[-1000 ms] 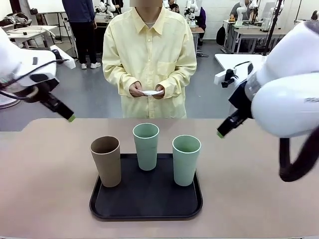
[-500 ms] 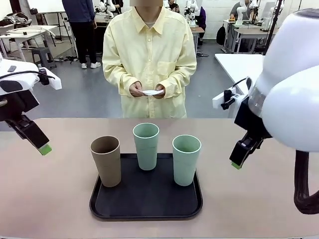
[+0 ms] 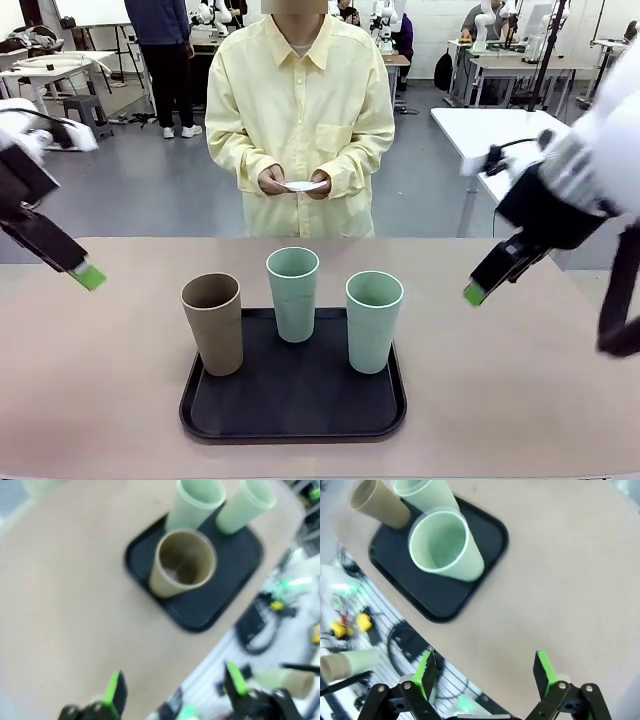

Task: Place coasters on the table and set cups on them.
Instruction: Pick up one Reusable plastic cup and place it on a coaster set by the human.

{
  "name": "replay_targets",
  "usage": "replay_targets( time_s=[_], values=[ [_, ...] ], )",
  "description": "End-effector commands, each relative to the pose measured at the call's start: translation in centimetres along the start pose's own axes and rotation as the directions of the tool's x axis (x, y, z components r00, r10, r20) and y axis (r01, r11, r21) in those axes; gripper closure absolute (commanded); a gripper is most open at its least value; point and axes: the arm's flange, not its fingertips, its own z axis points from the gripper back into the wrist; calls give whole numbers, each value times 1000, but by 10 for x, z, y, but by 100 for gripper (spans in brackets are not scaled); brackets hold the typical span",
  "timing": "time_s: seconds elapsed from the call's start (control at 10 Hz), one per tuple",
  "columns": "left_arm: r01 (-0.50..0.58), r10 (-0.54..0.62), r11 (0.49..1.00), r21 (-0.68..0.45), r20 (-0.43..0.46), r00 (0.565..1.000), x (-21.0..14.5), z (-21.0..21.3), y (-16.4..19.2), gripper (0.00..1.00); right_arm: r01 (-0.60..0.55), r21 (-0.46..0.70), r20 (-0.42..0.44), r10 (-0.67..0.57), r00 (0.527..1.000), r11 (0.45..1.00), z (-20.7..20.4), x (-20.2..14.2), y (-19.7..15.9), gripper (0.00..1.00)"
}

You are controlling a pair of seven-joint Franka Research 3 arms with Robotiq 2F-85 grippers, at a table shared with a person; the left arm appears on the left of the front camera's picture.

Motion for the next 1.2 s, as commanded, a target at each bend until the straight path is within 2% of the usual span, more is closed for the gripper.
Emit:
replay_targets(
  time_s=[0.0,0.1,0.2,0.4,0.6,0.8,1.1],
  values=[
    [-114,184,903,-415,133,974,-9,17,48,0,36,479,277,-190,942,877,-6,-67,-47,0],
    [-161,268,847,-506,147,952,-14,20,72,0,36,559,326,-259,909,828,-2,-90,-68,0],
    [-223,316,832,-509,103,943,-17,12,78,0,51,603,316,-297,901,796,-2,-108,-83,0],
    [-310,397,798,-517,64,916,-27,23,90,0,88,648,278,-342,898,756,-5,-138,-101,0],
    [-384,470,772,-507,48,881,-51,38,100,0,79,667,280,-348,895,740,3,-164,-107,0],
    [-429,539,736,-524,69,840,-79,53,113,0,90,668,289,-369,883,739,6,-180,-108,0],
    [-430,604,687,-586,131,786,-104,51,105,0,103,667,318,-407,856,738,14,-195,-110,0]
  ],
)
